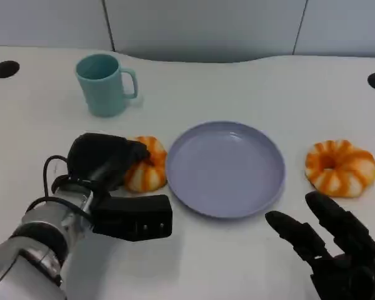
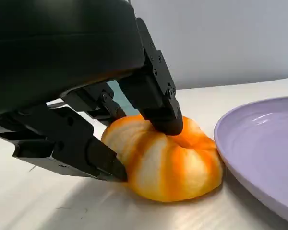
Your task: Grasp the bread from the table and place it into the plate.
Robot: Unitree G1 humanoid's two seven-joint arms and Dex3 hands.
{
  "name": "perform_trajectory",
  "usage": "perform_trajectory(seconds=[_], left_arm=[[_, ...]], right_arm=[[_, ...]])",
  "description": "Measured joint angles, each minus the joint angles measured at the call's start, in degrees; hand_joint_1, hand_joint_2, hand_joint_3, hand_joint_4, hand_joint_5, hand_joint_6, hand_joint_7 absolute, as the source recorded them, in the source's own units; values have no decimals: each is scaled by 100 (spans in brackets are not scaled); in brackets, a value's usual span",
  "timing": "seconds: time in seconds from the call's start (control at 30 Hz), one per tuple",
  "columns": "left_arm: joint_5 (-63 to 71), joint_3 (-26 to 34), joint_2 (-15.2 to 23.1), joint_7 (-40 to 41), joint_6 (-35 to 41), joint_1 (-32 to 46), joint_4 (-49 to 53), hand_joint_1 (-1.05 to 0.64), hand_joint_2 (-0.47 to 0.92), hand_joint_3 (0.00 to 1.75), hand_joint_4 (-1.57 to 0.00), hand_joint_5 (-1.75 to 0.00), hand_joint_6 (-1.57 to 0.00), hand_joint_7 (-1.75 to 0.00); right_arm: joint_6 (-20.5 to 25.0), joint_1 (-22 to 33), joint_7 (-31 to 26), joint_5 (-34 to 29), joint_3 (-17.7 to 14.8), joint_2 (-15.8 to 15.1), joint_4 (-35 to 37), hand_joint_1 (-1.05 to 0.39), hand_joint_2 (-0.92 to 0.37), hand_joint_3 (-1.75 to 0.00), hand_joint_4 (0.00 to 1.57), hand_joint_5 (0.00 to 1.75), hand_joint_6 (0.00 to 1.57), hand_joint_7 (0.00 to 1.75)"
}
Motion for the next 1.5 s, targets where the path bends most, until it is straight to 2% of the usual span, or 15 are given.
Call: perform_trajectory(seconds=[1.07,1.13,1.5], left_arm=[[7,-27,71,168,-166,35,-1,12,84,0,-118,-6,-115,-1],[9,-27,74,196,-173,38,-1,9,81,0,-123,-8,-116,-1],[3,-6,208,350,-295,91,-12,8,81,0,-122,-6,-115,0]], right_arm=[[-5,-157,17,36,-11,4,159,-60,-92,-9,62,39,75,0],[-5,-160,17,36,-13,4,160,-61,-92,-9,61,39,75,0],[54,-228,54,86,-70,6,245,-60,-92,-8,61,39,74,0]])
